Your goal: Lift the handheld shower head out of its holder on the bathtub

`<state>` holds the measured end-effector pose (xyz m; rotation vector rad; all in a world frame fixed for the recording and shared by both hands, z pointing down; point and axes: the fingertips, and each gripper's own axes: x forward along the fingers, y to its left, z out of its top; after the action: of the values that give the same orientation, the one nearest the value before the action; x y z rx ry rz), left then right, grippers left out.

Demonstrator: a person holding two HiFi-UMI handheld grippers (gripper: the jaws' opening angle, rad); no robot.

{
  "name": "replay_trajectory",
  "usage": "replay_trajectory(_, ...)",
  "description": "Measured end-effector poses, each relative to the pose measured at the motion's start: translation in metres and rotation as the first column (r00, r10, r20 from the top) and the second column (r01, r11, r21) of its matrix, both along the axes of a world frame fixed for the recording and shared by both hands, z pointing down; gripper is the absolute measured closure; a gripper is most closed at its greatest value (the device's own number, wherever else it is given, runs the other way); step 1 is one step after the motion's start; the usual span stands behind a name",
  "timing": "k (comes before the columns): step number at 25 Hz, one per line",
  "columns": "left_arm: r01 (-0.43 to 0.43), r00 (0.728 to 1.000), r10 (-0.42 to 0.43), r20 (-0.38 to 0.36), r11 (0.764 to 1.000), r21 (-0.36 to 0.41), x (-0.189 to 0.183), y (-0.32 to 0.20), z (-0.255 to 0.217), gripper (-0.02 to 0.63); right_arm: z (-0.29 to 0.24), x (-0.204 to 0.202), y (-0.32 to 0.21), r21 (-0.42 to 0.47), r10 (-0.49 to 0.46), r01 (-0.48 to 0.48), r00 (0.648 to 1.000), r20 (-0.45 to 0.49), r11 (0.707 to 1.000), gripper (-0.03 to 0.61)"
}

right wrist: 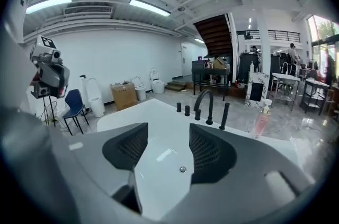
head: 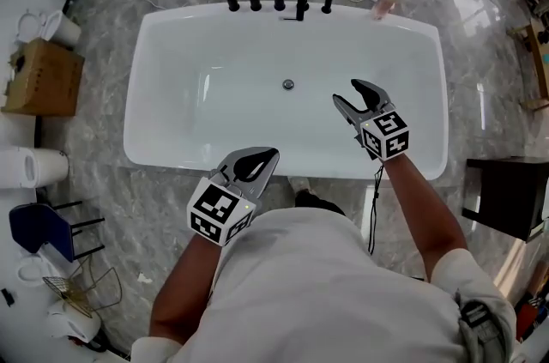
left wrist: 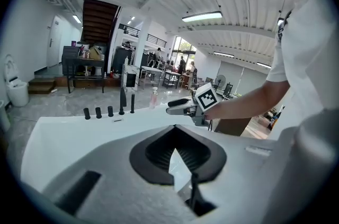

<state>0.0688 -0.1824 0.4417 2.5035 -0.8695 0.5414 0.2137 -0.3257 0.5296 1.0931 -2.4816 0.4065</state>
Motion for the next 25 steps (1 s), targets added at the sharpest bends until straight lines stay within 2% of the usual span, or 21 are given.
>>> replay_trajectory(6, 0.066, 0.998, -0.066, 0.010, 0.997, -0.036, 0.003, -0.035, 0.009, 0.607, 0.040, 0.019, -0.087, -0.016, -0.011, 0.010, 0.999, -0.052, 1.000, 0.327)
replay_trajectory(13, 0.113, 0.993, -0.110, 0.038, 0.990, -0.083, 0.004, -0.062, 0.029, 0.606, 0.094, 0.033, -0.181, -0.049, 0.017, -0.021, 0.997, -0.080, 0.999, 0.331)
replay_trajectory(25, 0.138, 0.989, -0.129, 0.071, 0.981, -0.139, 0.000, -0.095, 0.061, 0.607, 0.154, 0.050, -0.326, -0.040, 0.135, -0.141, 0.983, -0.125, 0.989, 0.333)
